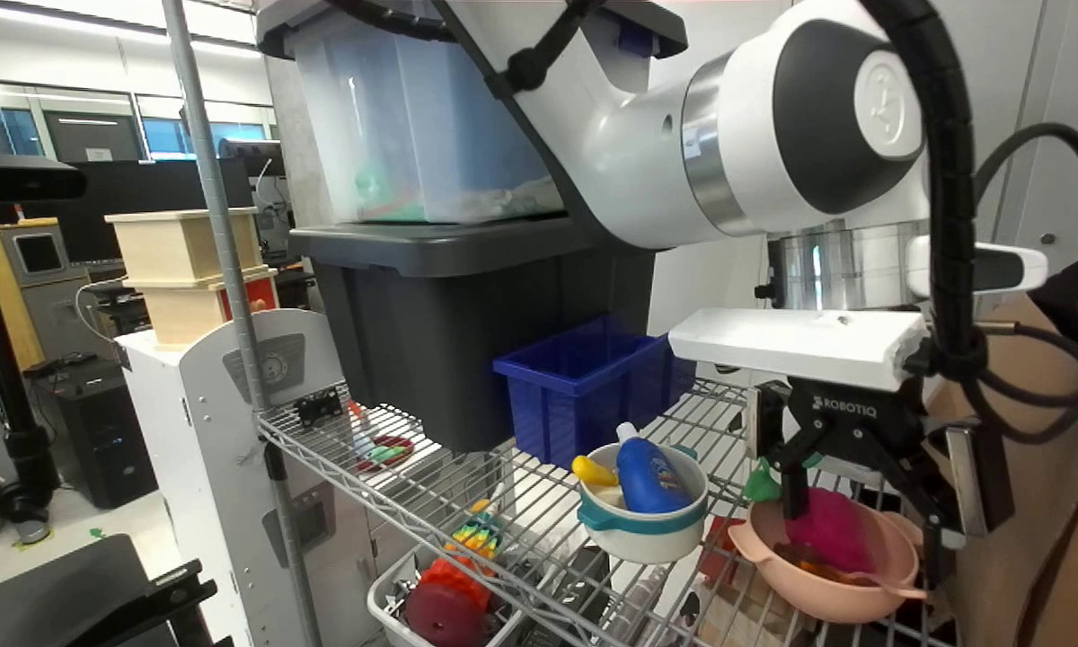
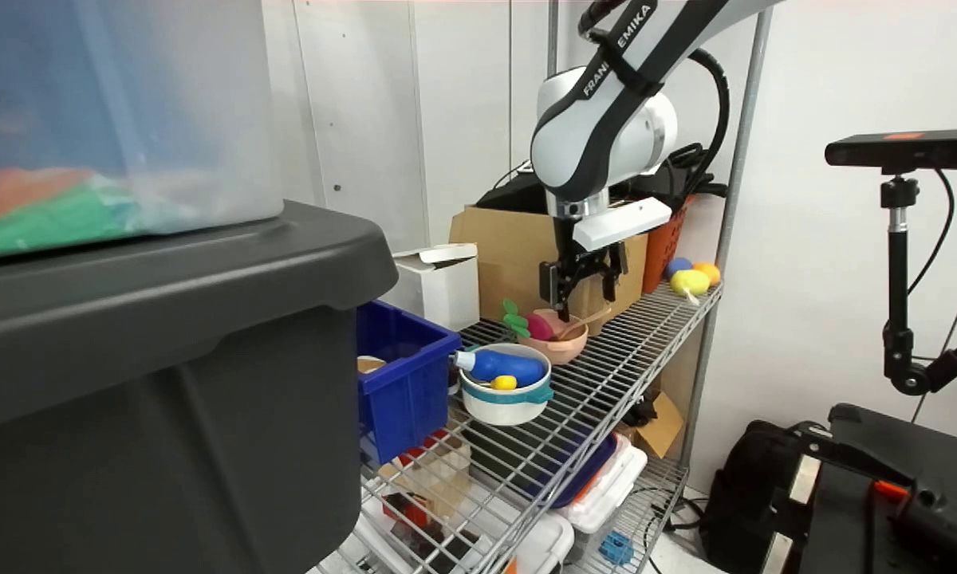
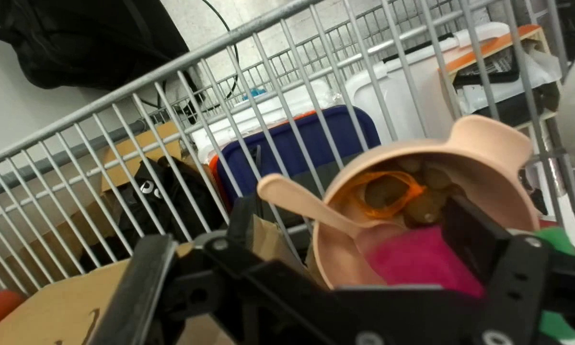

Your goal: Remove the spoon from the bowl

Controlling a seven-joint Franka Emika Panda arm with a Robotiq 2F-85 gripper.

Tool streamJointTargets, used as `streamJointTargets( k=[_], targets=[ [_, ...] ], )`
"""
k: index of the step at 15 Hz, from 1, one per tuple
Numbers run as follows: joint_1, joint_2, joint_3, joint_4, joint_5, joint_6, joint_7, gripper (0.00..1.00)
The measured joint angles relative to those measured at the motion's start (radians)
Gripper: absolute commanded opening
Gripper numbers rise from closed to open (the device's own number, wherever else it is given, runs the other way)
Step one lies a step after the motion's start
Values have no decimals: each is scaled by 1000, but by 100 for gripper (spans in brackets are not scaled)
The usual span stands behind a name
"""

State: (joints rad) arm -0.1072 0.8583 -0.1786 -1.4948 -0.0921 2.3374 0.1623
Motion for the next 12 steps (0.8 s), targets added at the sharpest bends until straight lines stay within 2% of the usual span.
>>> streamJointTargets(
  k=[5,12],
  targets=[
    [27,-1,10,76,-2,-45,-37,100],
    [14,-7,29,84,1,-50,-128,100]
  ],
)
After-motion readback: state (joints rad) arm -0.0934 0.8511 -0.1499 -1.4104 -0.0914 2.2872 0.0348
